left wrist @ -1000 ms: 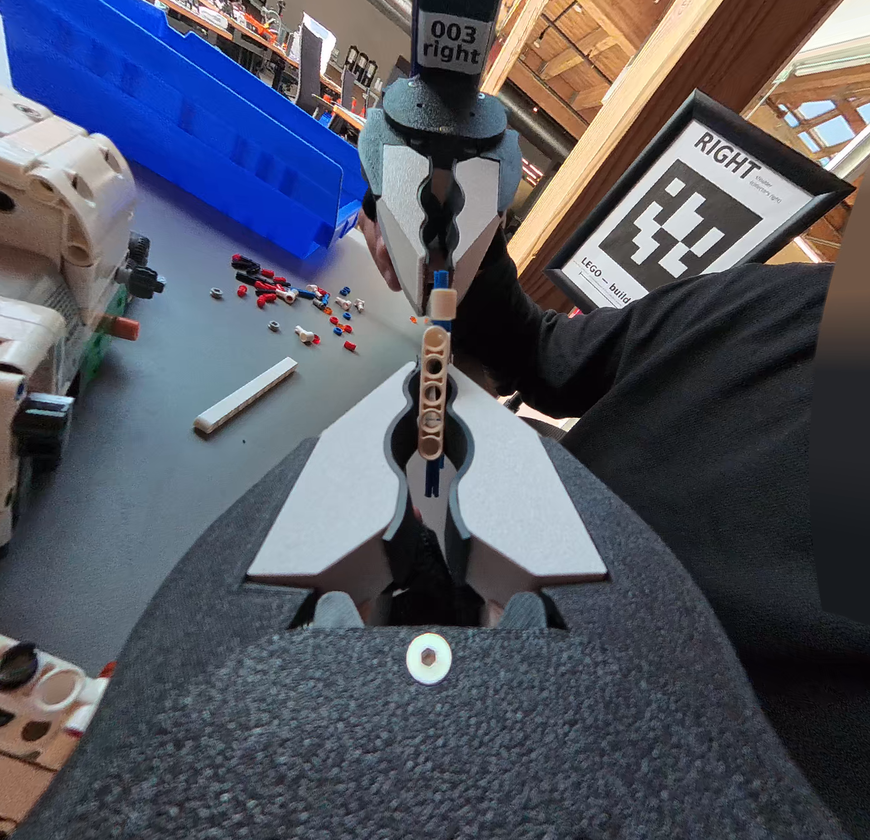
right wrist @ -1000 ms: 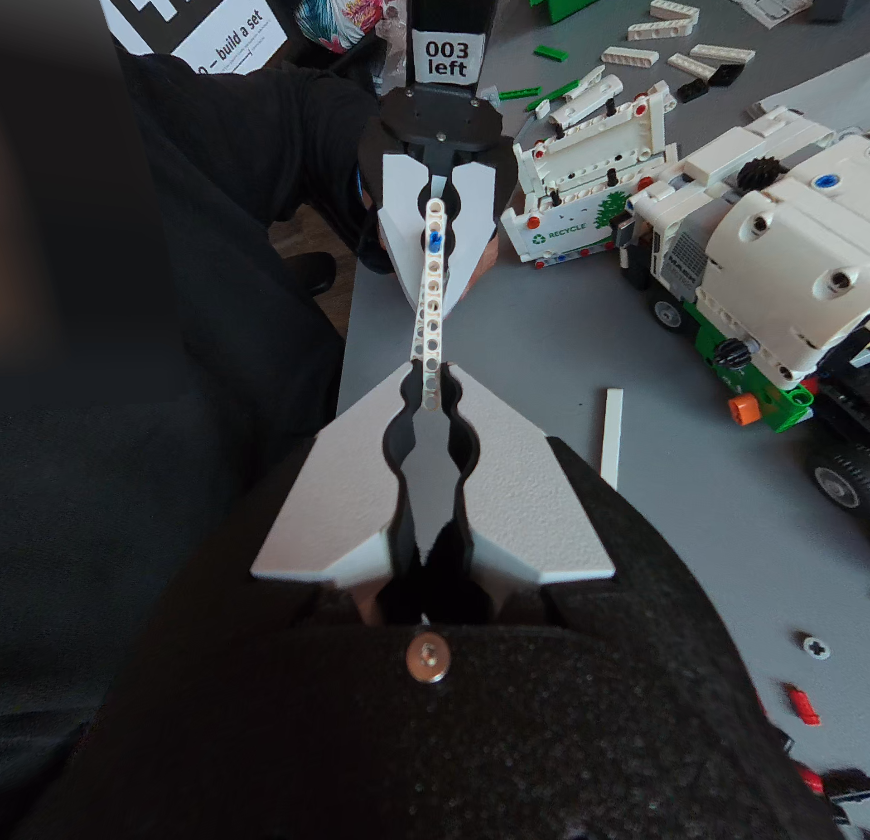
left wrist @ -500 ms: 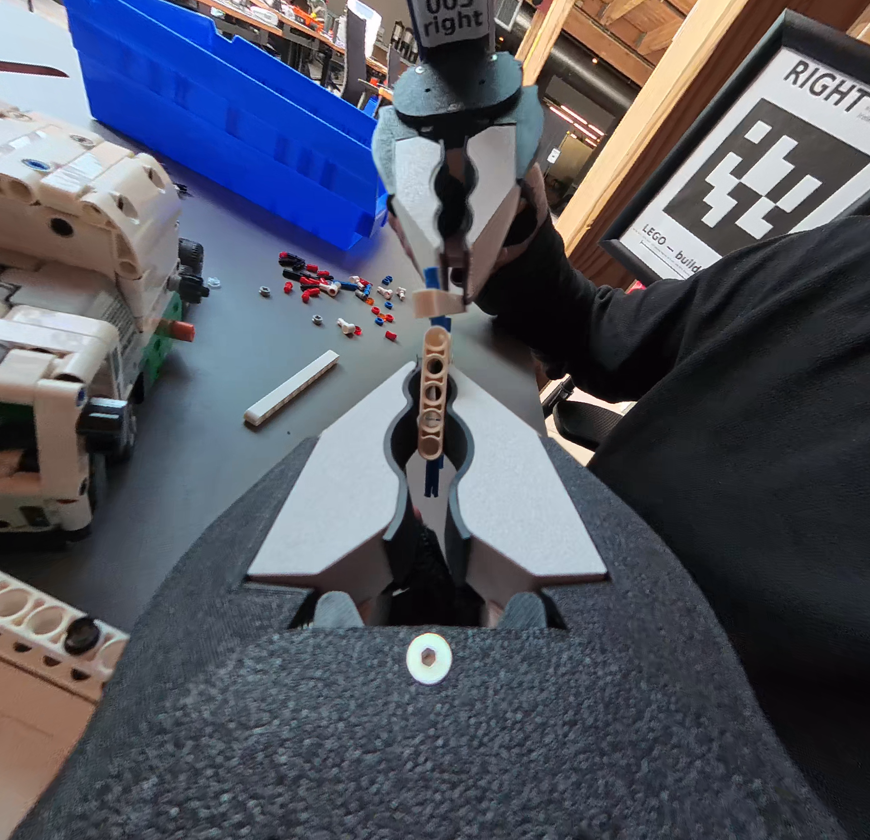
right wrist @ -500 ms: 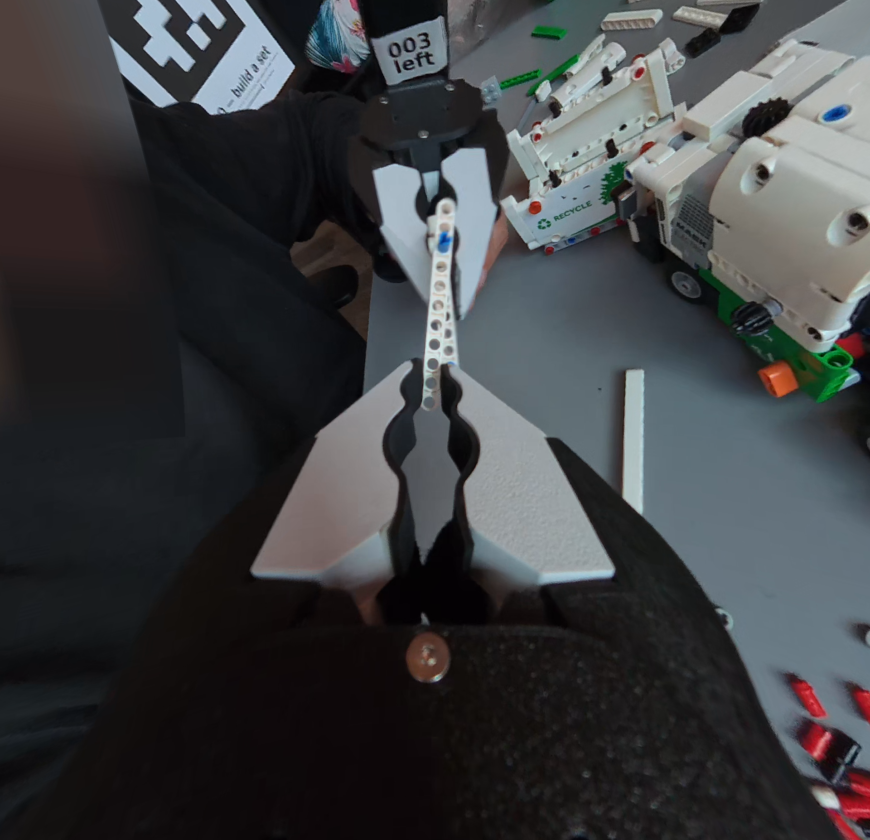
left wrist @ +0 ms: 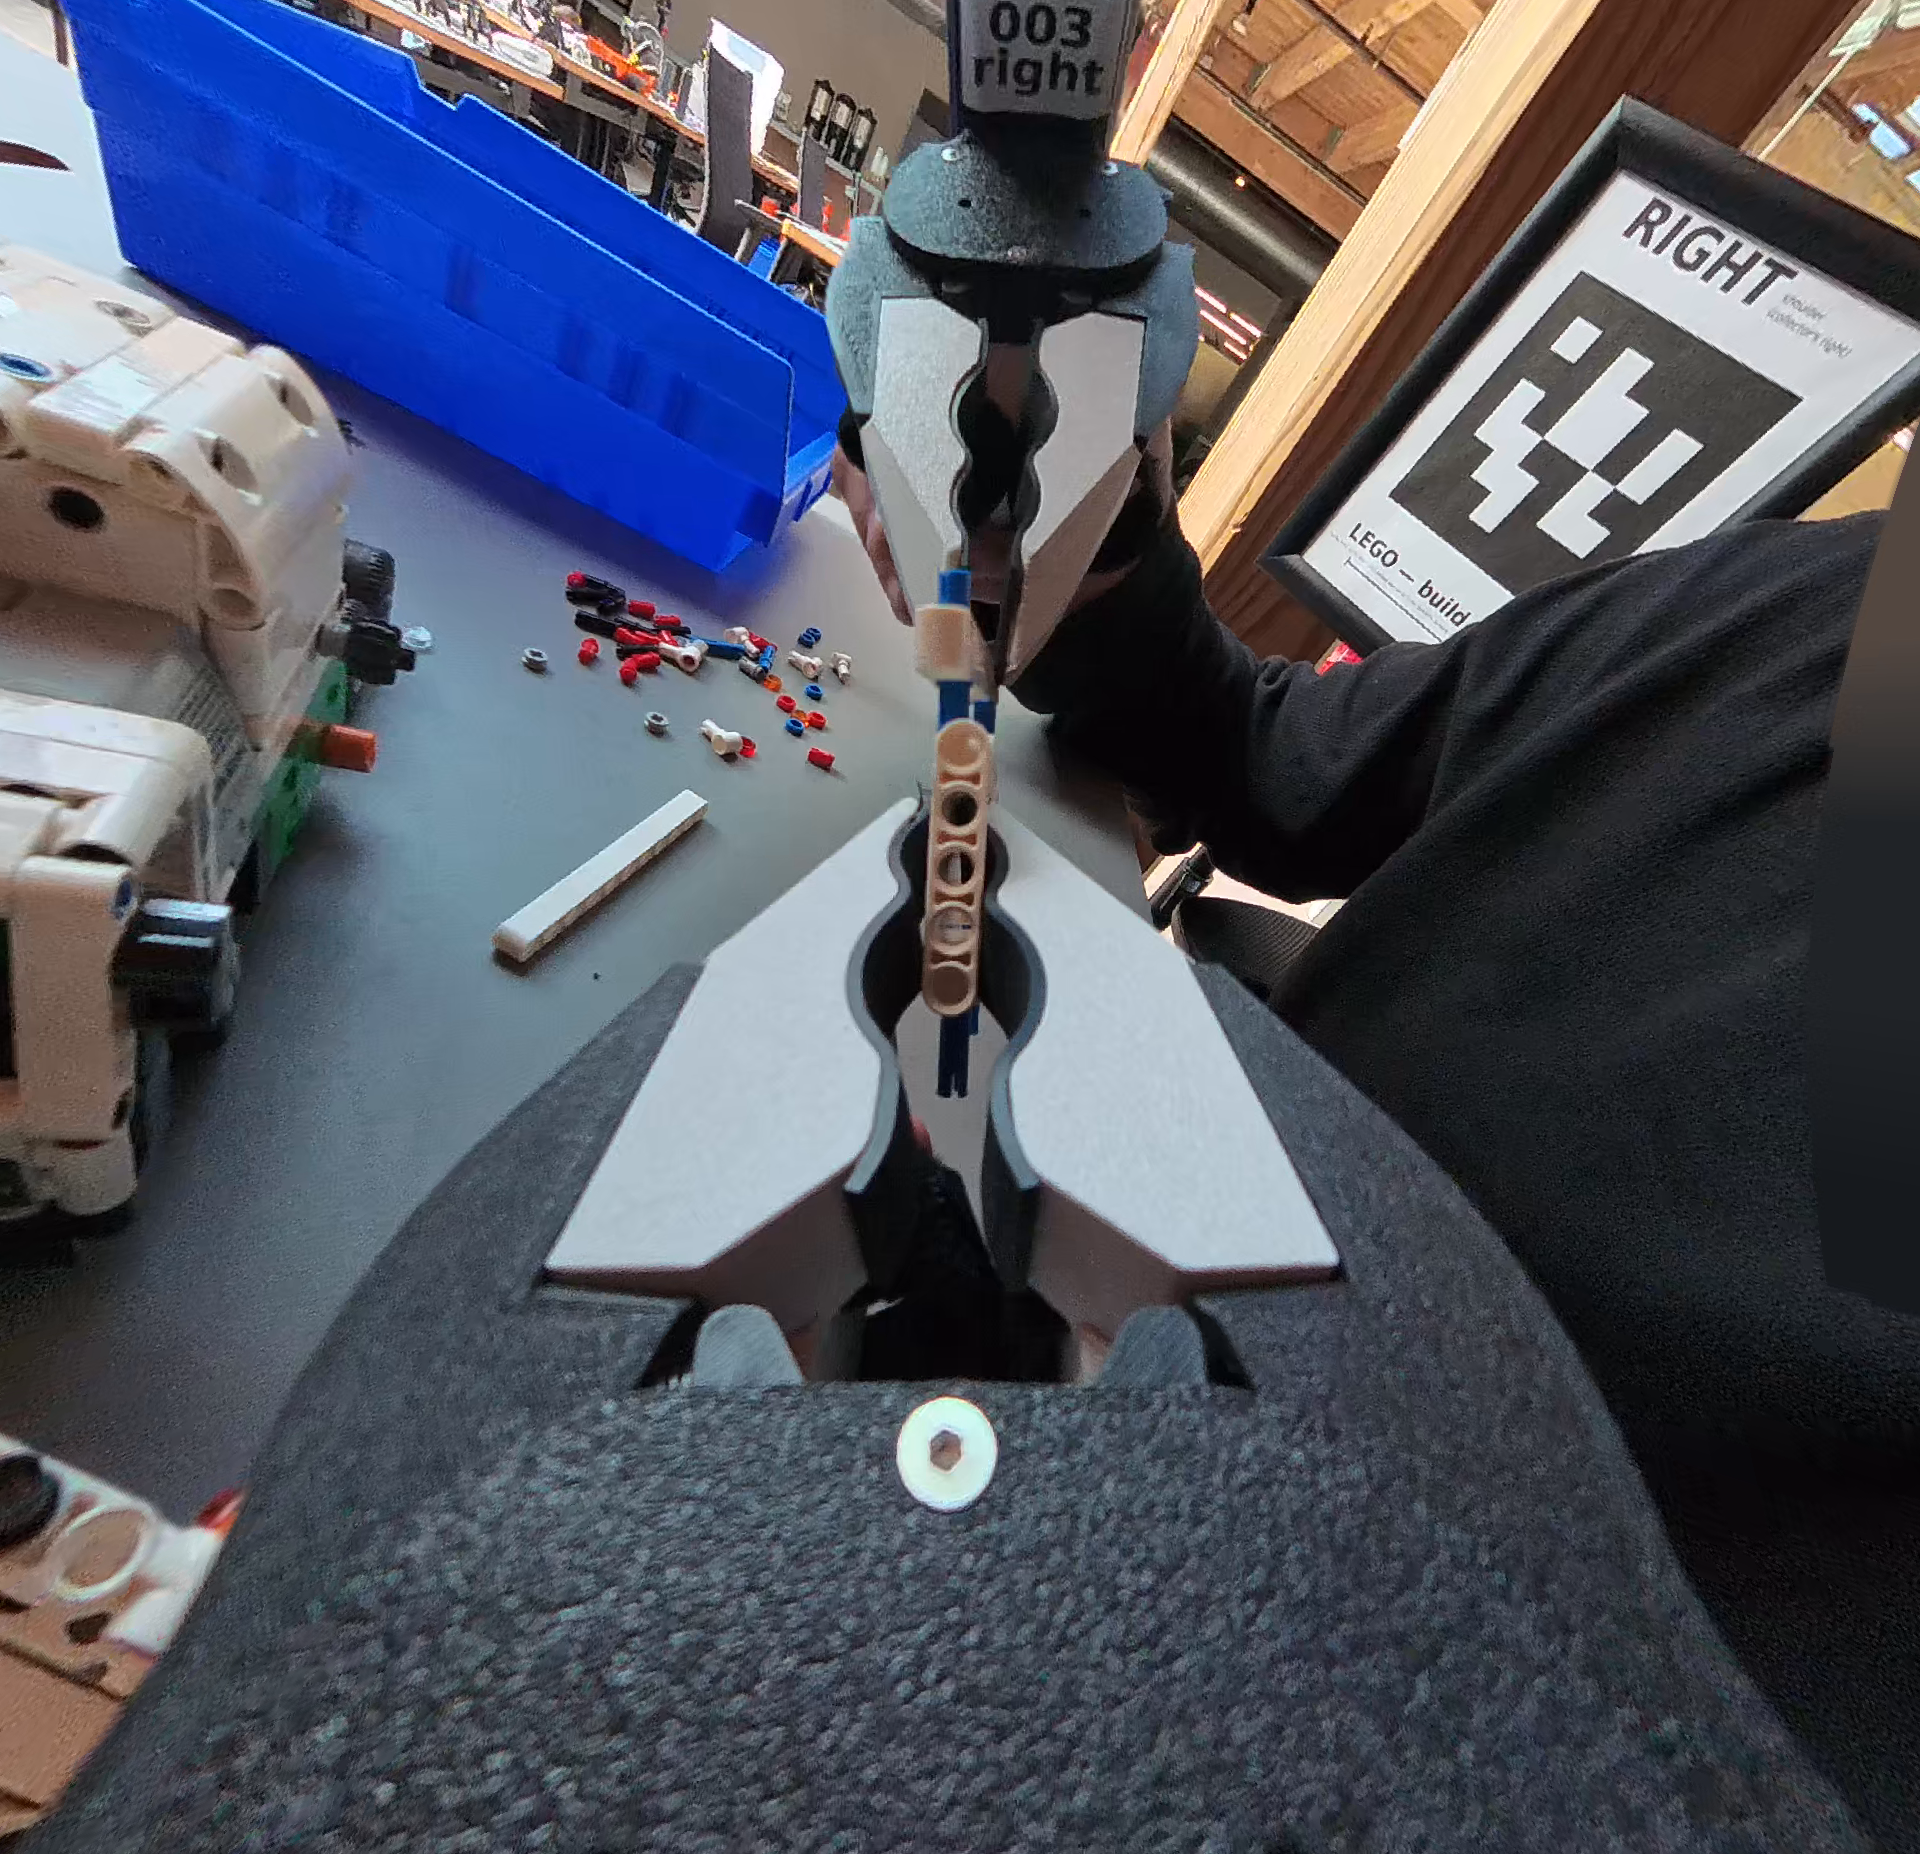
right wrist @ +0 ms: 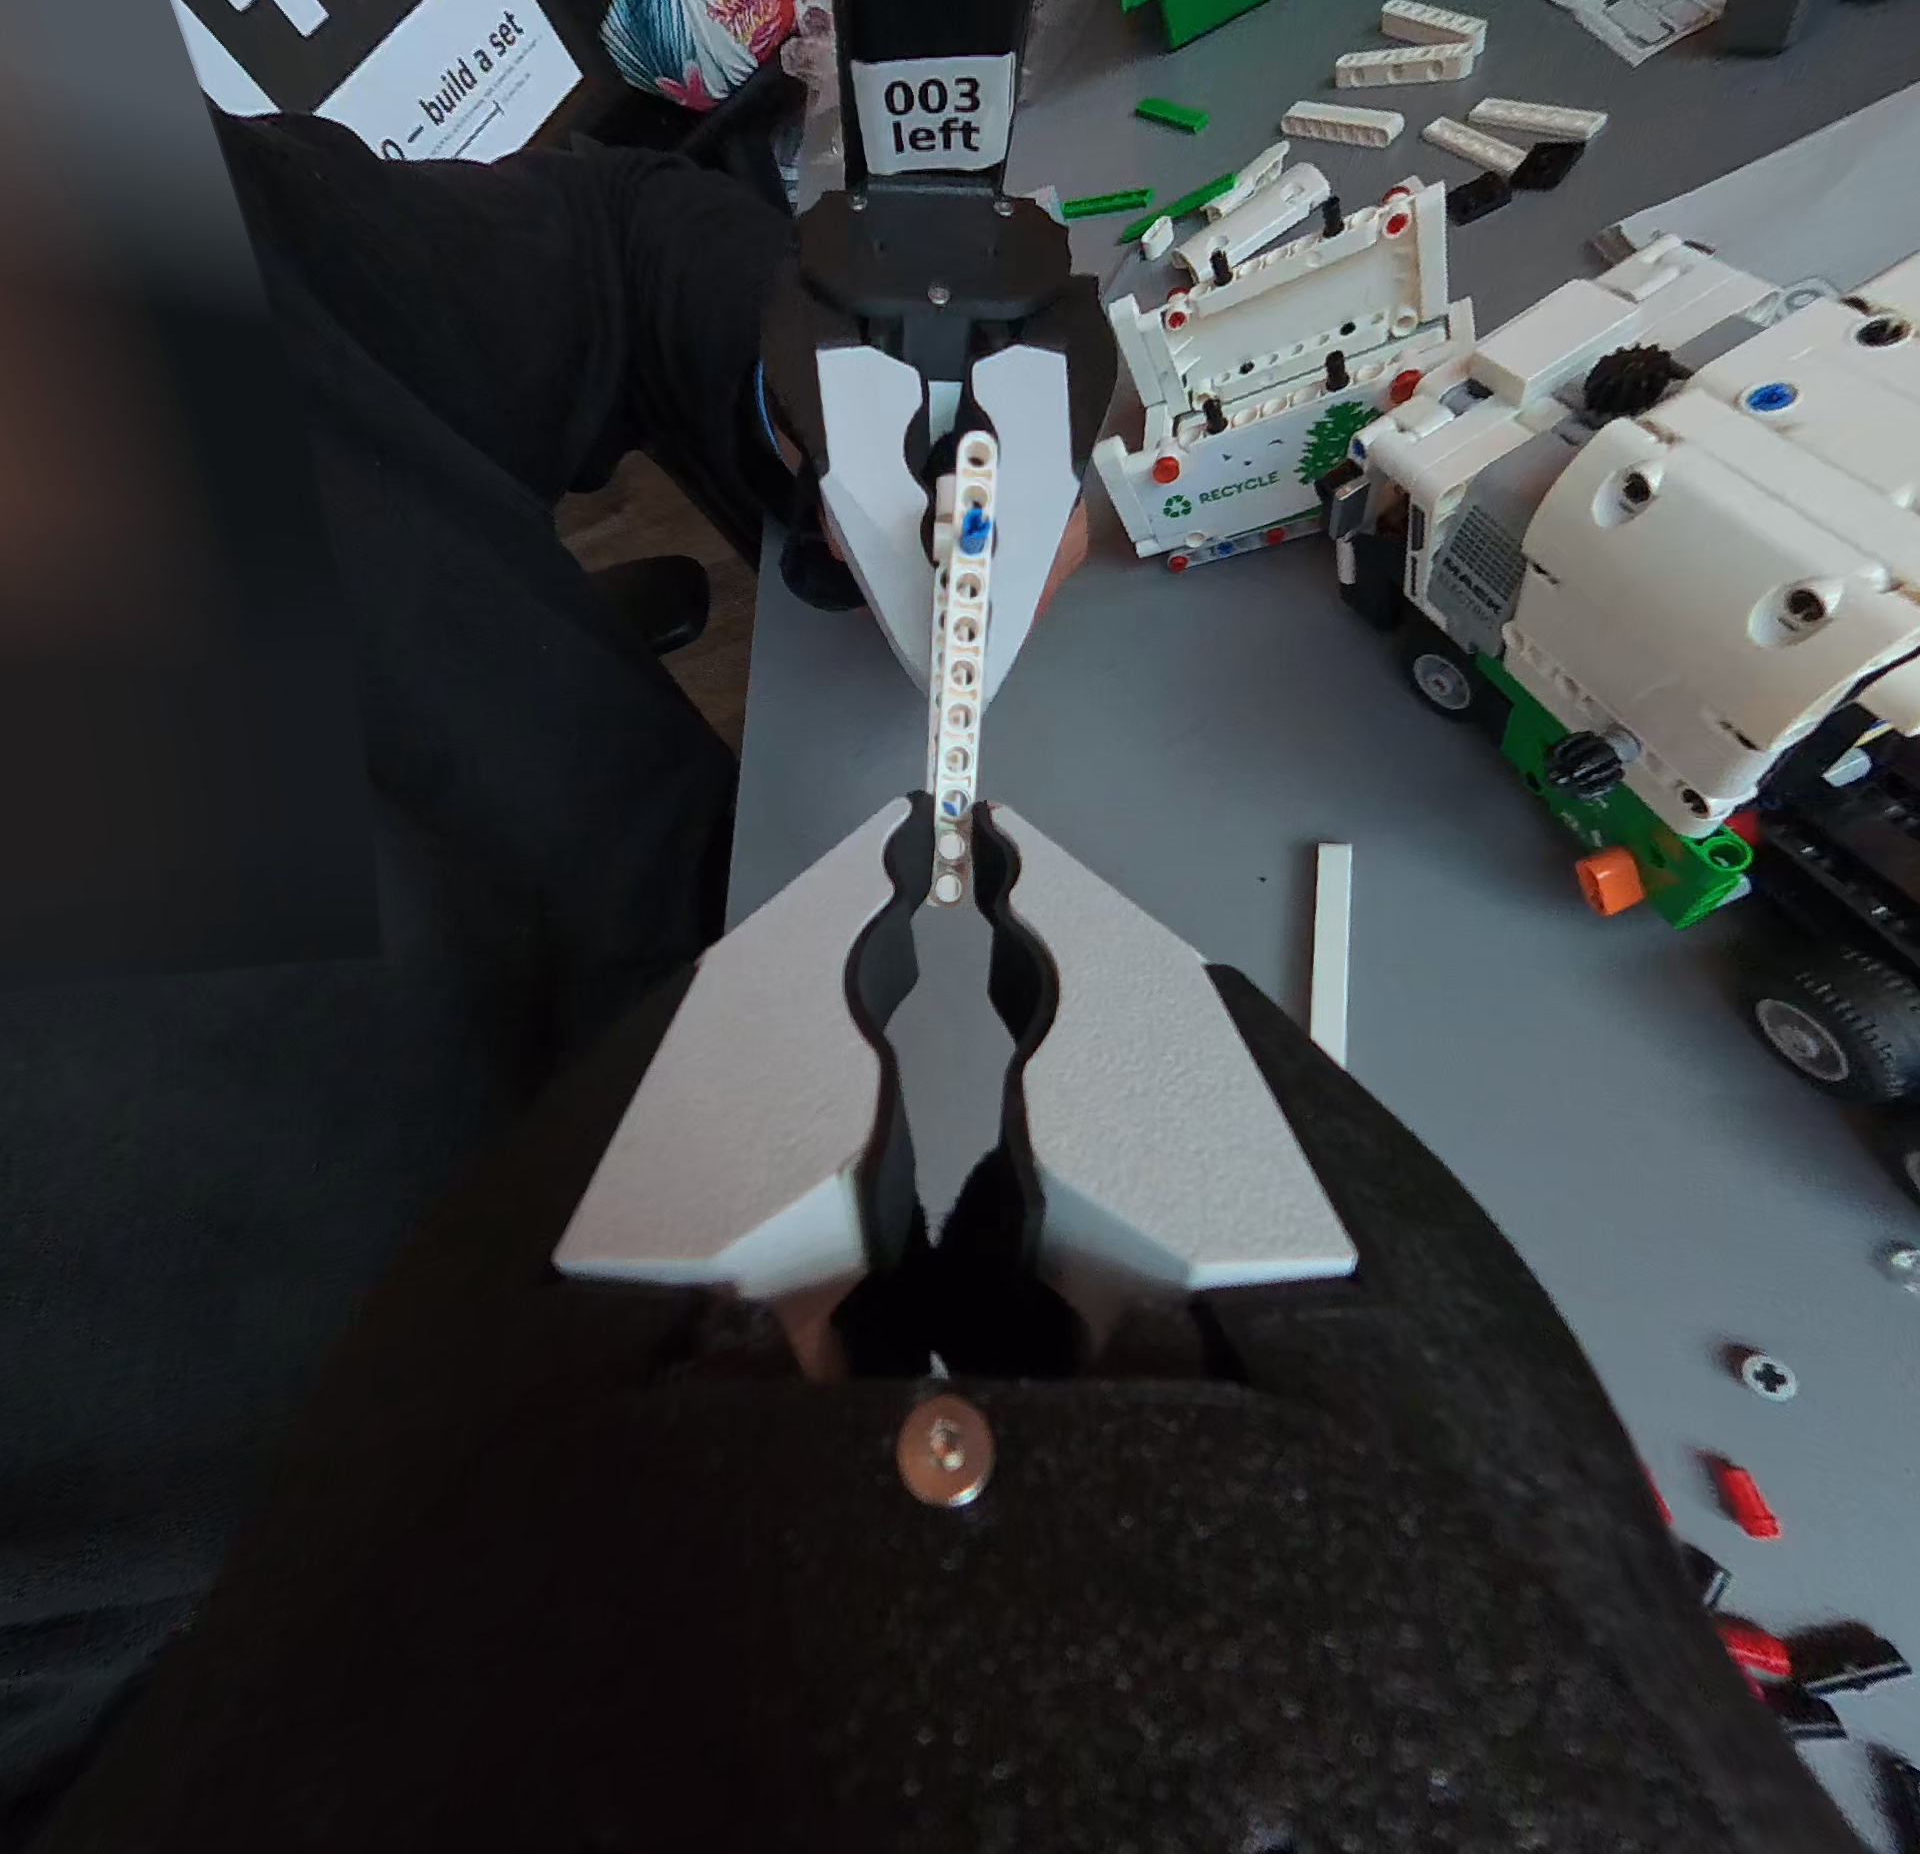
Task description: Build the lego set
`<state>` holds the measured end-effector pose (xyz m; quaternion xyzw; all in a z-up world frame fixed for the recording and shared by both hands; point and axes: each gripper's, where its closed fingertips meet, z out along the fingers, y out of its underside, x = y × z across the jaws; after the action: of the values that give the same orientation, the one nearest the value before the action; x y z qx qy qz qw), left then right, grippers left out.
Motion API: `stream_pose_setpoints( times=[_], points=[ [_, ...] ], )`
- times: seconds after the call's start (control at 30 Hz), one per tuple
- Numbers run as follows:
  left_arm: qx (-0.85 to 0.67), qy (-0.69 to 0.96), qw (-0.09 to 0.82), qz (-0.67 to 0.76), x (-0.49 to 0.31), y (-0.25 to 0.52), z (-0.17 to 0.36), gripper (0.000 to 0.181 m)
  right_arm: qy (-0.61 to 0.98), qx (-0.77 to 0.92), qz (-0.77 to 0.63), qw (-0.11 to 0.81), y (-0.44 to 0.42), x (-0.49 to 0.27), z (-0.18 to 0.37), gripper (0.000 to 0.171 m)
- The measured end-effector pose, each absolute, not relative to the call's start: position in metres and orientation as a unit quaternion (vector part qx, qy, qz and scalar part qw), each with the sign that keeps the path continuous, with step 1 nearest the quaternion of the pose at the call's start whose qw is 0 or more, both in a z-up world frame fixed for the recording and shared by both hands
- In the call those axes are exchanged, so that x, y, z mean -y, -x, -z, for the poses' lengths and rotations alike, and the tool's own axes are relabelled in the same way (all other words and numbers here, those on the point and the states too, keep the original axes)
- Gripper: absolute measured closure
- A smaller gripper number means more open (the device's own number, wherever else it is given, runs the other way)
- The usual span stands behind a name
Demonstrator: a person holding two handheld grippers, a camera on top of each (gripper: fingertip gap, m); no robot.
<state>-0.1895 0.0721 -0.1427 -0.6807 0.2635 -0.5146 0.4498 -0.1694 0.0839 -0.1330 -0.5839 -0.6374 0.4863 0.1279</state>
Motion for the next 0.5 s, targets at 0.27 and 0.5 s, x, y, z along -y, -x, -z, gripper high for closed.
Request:
stream_pose_setpoints(
  times=[0.27, 0.5],
  points=[
    [-0.255, 0.68, 0.44, 0.528, -0.0717, 0.1904, 0.1427, 0.181, 0.582, 0.626, -0.508, 0.107, 0.1702, -0.0834, 0.1326, 0.166],
    [-0.256, 0.687, 0.436, 0.522, -0.0723, 0.1896, 0.1455, 0.181, 0.581, 0.634, -0.5, 0.103, 0.1678, -0.082, 0.1344, 0.166]
  ],
)
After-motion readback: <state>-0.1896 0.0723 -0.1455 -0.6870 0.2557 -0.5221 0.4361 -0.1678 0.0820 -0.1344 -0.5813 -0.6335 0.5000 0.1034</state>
